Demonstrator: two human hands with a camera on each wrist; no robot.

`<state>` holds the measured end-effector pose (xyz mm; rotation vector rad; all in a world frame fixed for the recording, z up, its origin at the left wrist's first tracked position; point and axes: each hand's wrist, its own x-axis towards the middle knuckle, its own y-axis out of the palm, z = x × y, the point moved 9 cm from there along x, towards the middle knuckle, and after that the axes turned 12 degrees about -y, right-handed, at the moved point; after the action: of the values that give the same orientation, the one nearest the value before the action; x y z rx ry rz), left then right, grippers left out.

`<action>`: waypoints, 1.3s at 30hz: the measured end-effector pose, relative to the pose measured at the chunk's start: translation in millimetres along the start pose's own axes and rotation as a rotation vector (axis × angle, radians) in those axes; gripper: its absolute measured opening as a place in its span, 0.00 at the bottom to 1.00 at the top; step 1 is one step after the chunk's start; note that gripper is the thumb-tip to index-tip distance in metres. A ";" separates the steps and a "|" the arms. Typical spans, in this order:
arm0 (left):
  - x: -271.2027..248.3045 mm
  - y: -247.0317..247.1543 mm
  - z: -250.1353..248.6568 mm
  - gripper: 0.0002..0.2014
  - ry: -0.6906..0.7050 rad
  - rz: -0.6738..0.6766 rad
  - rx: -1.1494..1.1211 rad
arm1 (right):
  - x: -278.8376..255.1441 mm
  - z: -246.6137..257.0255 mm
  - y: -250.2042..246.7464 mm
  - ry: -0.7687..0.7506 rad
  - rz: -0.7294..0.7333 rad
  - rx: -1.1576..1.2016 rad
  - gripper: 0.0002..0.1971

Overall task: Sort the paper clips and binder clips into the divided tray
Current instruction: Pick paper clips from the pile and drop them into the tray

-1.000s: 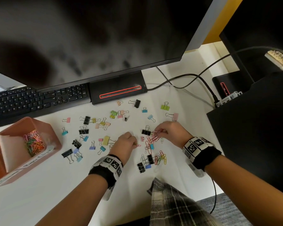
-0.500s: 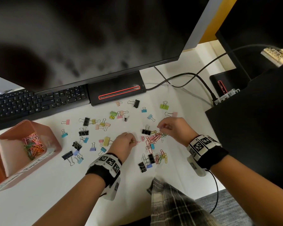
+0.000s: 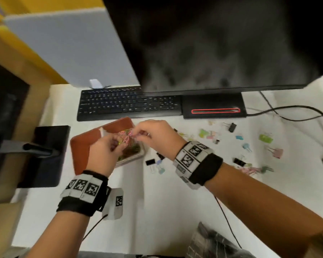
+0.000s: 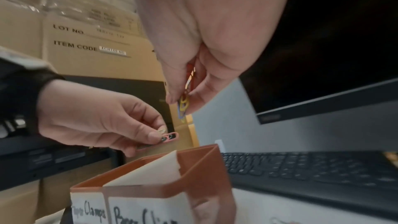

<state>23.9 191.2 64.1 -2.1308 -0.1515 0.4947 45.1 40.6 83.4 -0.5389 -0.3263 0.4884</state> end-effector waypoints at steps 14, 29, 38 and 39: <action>-16.3 37.2 -39.2 0.10 0.295 0.253 -0.117 | -57.6 -35.8 -15.2 0.220 -0.069 -0.044 0.09; -154.0 276.1 -169.5 0.17 0.644 0.647 0.204 | -369.4 -163.3 -102.4 0.760 0.059 -0.183 0.27; -129.3 302.6 -171.8 0.11 0.476 0.469 0.236 | -351.9 -187.1 -101.9 0.602 -0.079 -0.164 0.06; -125.7 298.9 -169.9 0.12 0.456 0.445 0.238 | -351.8 -190.3 -108.1 0.608 -0.115 -0.170 0.05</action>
<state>-45.3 -147.1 -57.5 -1.9812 0.6199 0.2488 -131.3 -301.6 -69.7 -0.7999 0.1857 0.1687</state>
